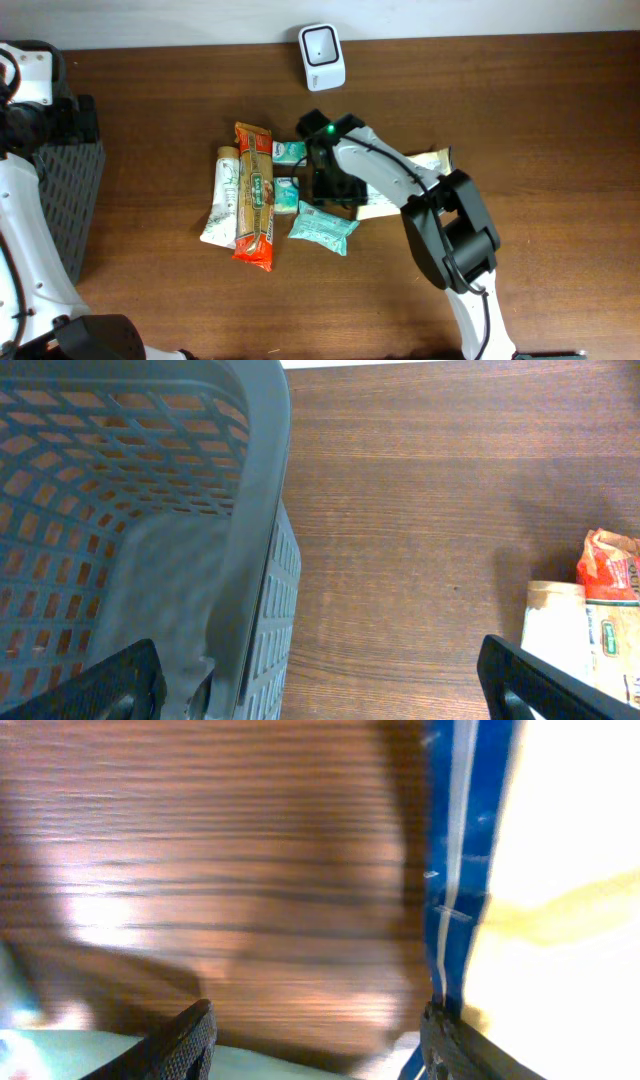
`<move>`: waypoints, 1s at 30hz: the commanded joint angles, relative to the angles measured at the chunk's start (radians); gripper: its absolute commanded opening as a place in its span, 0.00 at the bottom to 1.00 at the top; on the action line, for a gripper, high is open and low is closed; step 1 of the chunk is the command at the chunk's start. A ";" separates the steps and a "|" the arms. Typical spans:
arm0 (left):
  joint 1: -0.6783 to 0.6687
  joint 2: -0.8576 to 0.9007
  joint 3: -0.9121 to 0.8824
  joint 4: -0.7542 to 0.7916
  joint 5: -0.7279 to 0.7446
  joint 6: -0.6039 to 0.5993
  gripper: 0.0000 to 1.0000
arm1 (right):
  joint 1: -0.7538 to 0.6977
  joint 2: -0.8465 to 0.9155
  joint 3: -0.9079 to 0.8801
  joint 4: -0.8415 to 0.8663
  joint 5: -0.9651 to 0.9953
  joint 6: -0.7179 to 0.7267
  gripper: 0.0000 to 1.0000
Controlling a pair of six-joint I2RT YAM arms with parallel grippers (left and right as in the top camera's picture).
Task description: Scan the item barcode
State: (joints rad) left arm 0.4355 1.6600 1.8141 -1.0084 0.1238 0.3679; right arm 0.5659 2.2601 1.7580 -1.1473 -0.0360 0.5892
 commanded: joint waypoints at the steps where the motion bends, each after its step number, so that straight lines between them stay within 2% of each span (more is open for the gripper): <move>1: 0.006 0.000 0.004 0.001 0.008 0.016 0.99 | -0.066 -0.002 0.009 -0.054 0.056 -0.113 0.65; 7: 0.006 0.001 0.004 0.001 0.008 0.016 0.99 | -0.247 -0.003 0.009 -0.188 0.061 -0.390 0.65; 9: 0.006 0.000 0.004 0.001 0.007 0.016 0.99 | -0.292 -0.010 0.009 -0.232 0.087 -0.402 0.64; 10: 0.006 0.001 0.004 0.002 0.008 0.016 0.99 | -0.307 -0.018 0.009 -0.245 0.098 -0.403 0.61; 13: 0.006 0.001 0.004 0.001 0.007 0.016 0.99 | -0.331 -0.135 0.009 -0.251 -0.016 -0.484 0.59; 16: 0.006 0.001 0.004 0.001 0.008 0.016 0.99 | -0.359 -0.296 0.009 -0.235 -0.043 -0.448 0.61; 18: 0.006 0.001 0.004 0.001 0.008 0.016 0.99 | -0.431 -0.344 0.009 -0.199 -0.044 -0.393 0.64; 20: 0.006 0.001 0.004 0.001 0.008 0.016 0.99 | -0.557 -0.340 -0.008 -0.163 -0.163 -0.396 0.67; 23: 0.006 0.001 0.004 0.001 0.008 0.016 0.99 | -0.708 -0.340 -0.188 -0.014 -0.378 -0.462 0.73; 27: 0.006 0.001 0.004 0.001 0.008 0.016 0.99 | -0.757 -0.340 -0.425 0.244 -0.402 -0.457 0.74; 30: 0.006 0.001 0.004 0.002 0.008 0.016 0.99 | -0.757 -0.340 -0.519 0.393 -0.402 -0.405 0.74</move>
State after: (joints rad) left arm 0.4355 1.6600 1.8141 -1.0088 0.1234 0.3679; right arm -0.1909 1.9259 1.2881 -0.8047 -0.4099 0.1535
